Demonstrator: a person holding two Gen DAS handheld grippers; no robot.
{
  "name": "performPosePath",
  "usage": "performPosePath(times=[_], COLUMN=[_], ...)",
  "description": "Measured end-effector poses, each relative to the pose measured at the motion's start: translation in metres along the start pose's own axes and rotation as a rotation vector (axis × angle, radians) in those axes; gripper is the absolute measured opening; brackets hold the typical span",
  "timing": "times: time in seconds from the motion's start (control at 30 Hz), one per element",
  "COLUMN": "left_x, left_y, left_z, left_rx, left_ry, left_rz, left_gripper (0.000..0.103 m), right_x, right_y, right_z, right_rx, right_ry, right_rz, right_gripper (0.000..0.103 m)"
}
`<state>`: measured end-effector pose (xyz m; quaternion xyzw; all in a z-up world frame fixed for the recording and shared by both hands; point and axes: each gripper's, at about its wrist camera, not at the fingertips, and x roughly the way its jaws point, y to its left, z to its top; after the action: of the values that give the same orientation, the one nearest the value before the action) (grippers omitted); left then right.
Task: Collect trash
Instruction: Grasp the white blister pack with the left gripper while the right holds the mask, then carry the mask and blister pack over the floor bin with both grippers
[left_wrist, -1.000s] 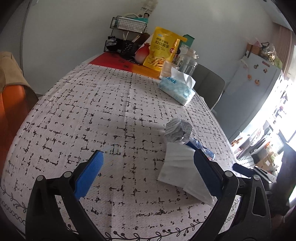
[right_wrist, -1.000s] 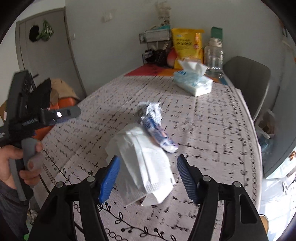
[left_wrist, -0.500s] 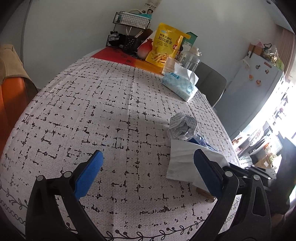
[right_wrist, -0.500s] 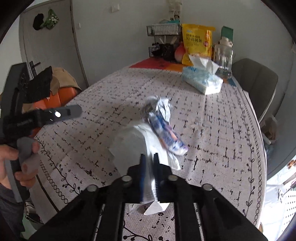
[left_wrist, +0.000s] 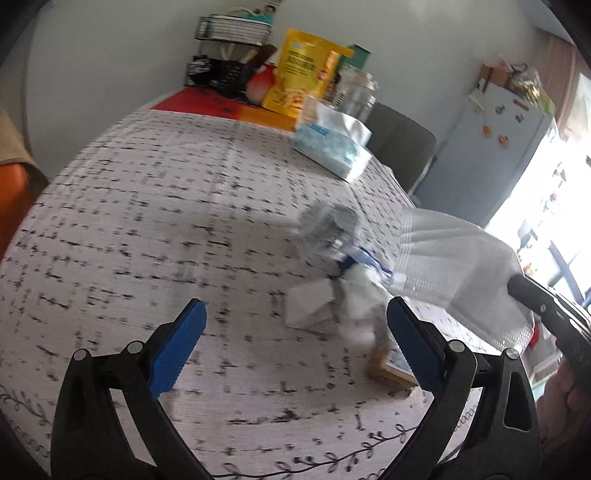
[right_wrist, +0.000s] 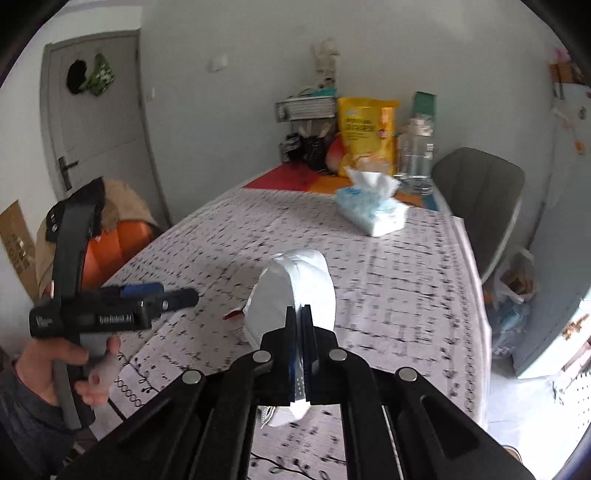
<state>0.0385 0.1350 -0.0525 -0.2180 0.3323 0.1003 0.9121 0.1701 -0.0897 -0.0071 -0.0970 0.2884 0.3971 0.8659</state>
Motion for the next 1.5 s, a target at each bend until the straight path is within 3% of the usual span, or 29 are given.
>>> performPosePath(times=[0.17, 0.33, 0.57, 0.63, 0.7, 1.3, 1.5], left_x=[0.014, 0.032, 0.070, 0.075, 0.076, 0.002, -0.008], left_y=[-0.022, -0.036, -0.051, -0.053, -0.054, -0.035, -0.046], left_z=[-0.005, -0.011, -0.015, -0.014, -0.013, -0.001, 0.000], left_rx=[0.031, 0.020, -0.023, -0.032, -0.045, -0.025, -0.008], left_ry=[0.022, 0.076, 0.163, 0.176, 0.182, 0.048, 0.023], left_rz=[-0.033, -0.072, -0.102, -0.107, -0.125, -0.092, -0.148], left_gripper=[0.093, 0.075, 0.061, 0.035, 0.030, 0.029, 0.029], right_x=[-0.007, -0.016, -0.030, -0.031, -0.031, -0.029, -0.046], right_y=[-0.029, -0.051, -0.071, -0.075, -0.078, -0.069, -0.082], right_z=[-0.017, -0.031, -0.046, -0.050, -0.052, -0.049, -0.054], right_rx=[0.059, 0.112, 0.154, 0.164, 0.167, 0.188, 0.214], right_ry=[0.025, 0.035, 0.033, 0.037, 0.044, 0.000, -0.025], right_rz=[-0.047, -0.073, -0.099, -0.101, -0.105, -0.082, -0.122], right_gripper=[0.004, 0.004, 0.003, 0.003, 0.003, 0.003, 0.003])
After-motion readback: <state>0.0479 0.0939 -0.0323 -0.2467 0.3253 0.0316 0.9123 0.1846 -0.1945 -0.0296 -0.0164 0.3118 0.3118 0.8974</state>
